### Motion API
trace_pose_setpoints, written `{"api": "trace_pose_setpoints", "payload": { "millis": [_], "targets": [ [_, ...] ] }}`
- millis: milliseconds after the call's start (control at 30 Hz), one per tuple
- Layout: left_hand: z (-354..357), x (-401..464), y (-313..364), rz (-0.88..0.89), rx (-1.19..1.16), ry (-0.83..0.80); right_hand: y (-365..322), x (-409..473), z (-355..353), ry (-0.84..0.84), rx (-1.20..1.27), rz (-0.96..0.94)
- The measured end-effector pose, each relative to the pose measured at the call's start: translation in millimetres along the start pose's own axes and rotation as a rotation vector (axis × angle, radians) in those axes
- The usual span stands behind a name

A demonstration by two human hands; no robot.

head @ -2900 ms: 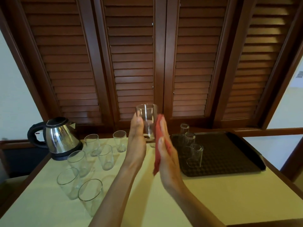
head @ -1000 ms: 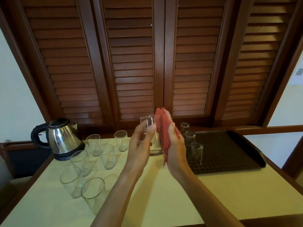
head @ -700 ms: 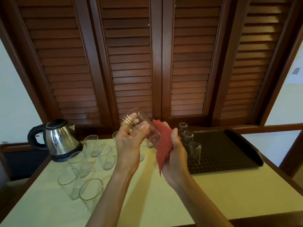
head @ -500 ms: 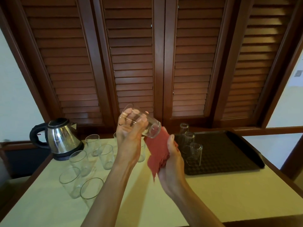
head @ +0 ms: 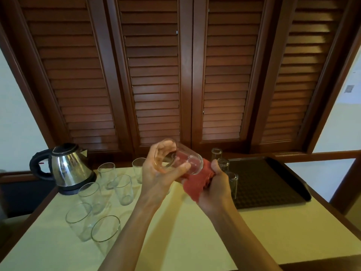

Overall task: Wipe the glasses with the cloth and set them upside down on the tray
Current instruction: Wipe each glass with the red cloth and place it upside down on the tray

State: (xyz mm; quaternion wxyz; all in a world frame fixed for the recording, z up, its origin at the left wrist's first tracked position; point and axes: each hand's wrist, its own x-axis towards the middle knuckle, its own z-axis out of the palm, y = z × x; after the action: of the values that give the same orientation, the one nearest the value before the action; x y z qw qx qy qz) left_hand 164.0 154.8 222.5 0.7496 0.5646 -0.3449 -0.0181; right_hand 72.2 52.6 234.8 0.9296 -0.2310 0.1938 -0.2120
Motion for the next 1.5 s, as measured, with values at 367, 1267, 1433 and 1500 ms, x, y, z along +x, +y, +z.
{"api": "trace_pose_setpoints", "payload": {
  "millis": [367,1267,1433,1500],
  "targets": [
    [13.3,-16.8,-2.6,-0.223,0.09,0.018,-9.7,0.4,28.4,-0.104,-0.5,-0.594],
    [8.3,-10.7,5.0,-0.332,-0.443,-0.007,13.3,18.4,-11.2,-0.502,-1.315,-1.052],
    [7.9,-8.4,6.9,-0.354,-0.519,-0.012,22.2,5.6,0.0,-0.617,-1.437,-1.192],
    [4.4,-3.9,10.5,-0.333,-0.535,-0.004,25.7,5.6,-15.9,-0.64,-1.378,-1.176]
  ]
}}
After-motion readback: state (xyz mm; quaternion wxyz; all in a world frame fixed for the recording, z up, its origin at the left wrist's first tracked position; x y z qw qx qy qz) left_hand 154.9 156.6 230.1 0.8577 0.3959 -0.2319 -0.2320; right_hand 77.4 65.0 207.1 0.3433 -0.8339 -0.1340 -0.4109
